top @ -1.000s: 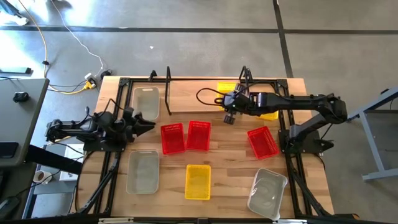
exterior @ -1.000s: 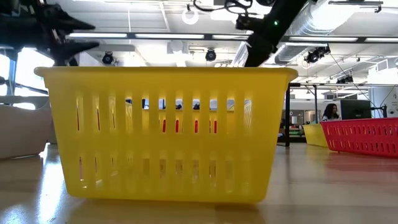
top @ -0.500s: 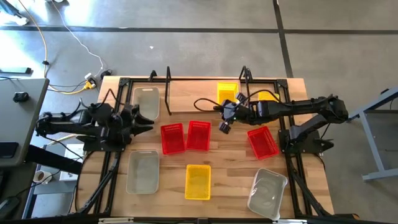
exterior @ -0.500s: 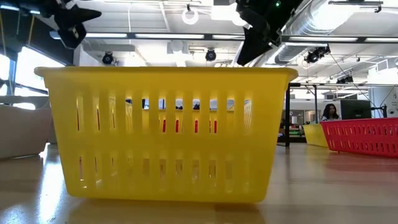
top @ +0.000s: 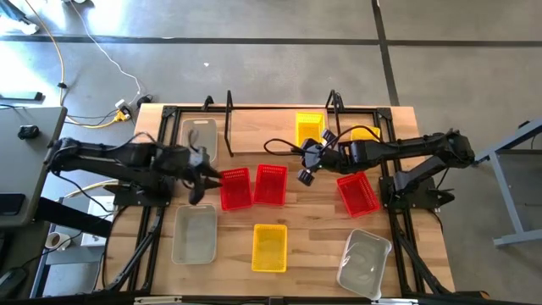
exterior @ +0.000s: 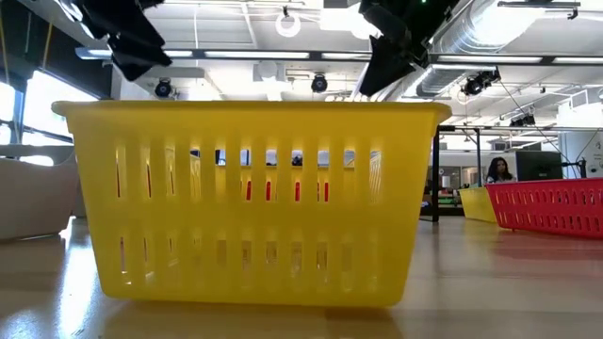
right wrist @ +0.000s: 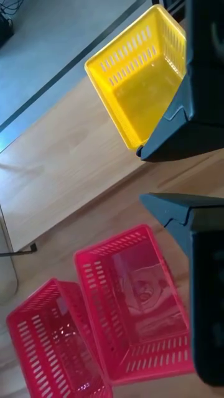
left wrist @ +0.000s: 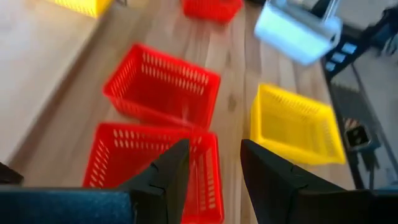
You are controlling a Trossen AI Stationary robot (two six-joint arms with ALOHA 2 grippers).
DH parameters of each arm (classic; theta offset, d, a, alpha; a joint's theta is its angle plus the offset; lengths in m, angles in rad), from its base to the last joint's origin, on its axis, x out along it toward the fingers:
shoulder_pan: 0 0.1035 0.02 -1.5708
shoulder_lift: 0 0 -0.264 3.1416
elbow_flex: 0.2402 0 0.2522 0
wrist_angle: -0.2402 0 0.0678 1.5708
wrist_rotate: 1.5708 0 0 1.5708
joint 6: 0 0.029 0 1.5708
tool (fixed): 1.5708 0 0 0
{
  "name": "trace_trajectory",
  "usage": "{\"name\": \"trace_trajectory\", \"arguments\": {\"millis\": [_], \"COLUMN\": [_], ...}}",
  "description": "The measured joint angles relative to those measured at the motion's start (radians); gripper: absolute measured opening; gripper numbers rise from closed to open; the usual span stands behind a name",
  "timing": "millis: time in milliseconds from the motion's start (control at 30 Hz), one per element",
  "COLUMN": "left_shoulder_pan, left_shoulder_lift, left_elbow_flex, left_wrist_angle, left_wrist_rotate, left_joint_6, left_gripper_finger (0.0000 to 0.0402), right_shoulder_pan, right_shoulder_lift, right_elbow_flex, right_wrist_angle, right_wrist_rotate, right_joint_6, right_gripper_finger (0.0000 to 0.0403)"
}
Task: Stack baskets on shelf by color
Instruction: Put the left red bin on the shelf
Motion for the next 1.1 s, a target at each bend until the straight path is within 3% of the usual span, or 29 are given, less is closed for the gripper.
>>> {"name": "trace_trajectory", "arguments": {"millis": [567, 1100], "left_shoulder_pan": [-0.241, -0.286], "left_shoulder_lift": [0.293, 0.516], "left_elbow_flex": [0.000, 0.000], "left_wrist_angle": [0.026, 0.145], "left_wrist_rotate": [-0.227, -0.228], "left_joint_6": [-0.175, -0.186], "left_gripper_finger": [0.0133, 0.0133], "right_shoulder_pan": [0.000, -0.001], "right_shoulder_lift": [0.000, 0.000], "right_elbow_flex": [0.000, 0.000], "right_wrist_angle": [-0.032, -0.033], "right_wrist_rotate": [-0.006, -0.006], "right_joint_6": [-0.001, -0.009], "right_gripper_finger": [0.0077, 0.0077]}}
